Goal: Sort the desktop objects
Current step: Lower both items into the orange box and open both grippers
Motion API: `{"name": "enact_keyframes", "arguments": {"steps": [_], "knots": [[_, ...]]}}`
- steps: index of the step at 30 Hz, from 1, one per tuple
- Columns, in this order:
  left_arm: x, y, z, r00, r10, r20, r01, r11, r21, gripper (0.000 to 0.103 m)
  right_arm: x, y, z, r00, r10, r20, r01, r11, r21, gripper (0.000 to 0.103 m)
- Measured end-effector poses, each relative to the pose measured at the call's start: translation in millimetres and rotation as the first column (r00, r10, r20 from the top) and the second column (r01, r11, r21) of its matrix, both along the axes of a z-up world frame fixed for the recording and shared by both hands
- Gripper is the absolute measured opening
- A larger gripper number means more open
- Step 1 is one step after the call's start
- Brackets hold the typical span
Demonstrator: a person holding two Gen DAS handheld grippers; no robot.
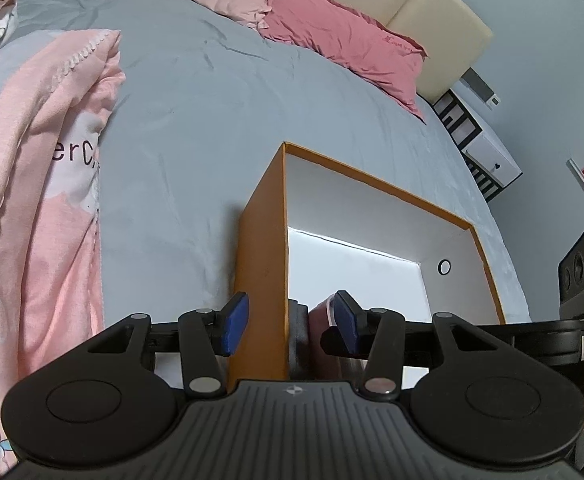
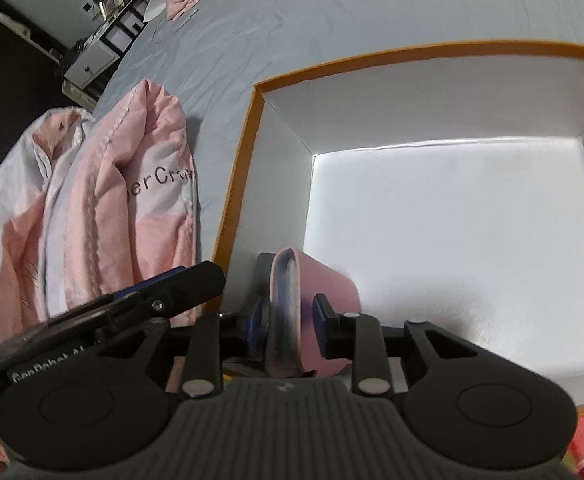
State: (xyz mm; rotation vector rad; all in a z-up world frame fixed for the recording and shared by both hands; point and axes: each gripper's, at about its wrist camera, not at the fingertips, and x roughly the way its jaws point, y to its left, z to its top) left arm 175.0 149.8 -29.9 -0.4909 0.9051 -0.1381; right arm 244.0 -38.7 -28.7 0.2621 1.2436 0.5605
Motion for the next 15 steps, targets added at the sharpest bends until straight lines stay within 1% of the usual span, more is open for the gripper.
{"name": "enact_keyframes", "arguments": {"steps": [2, 7, 10, 12, 15], "knots": [[-0.5, 0.4, -0.2, 1.0, 0.003, 0.0, -0.003, 1.0, -0.002, 0.054, -1.0, -3.1, 1.2, 1.0, -0.009, -0.014, 0.009, 1.0, 0.015, 0.033], [-1.6, 1.9, 0.2, 1.0, -0.004, 0.0, 0.004, 1.0, 0.002, 0.054, -6.1, -6.9, 1.0, 0.999, 0.002, -0.044, -0.001, 1.0, 0.012, 0.033], [-1.6, -1.1, 0.8, 1.0, -0.014, 0.001, 0.014, 1.0, 0.012, 0.054, -7.3, -7.8, -3.2, 0.999, 0.003, -0.045, -0.001, 0.999, 0.041, 0.029], [-2.6, -3.2, 1.0, 1.0, -0.02, 0.004, 0.019, 1.0, 0.023, 0.054, -6.4, -9.0, -7.1, 0.998, -0.008, -0.059, 0.011, 0.998, 0.054, 0.029], [-3.7, -4.8, 2.2, 1.0, -0.018, 0.011, 0.017, 0.999, 0.031, 0.054, -7.2, -12.1, -7.4, 0.998, -0.01, -0.056, 0.013, 0.998, 0.056, 0.029]]}}
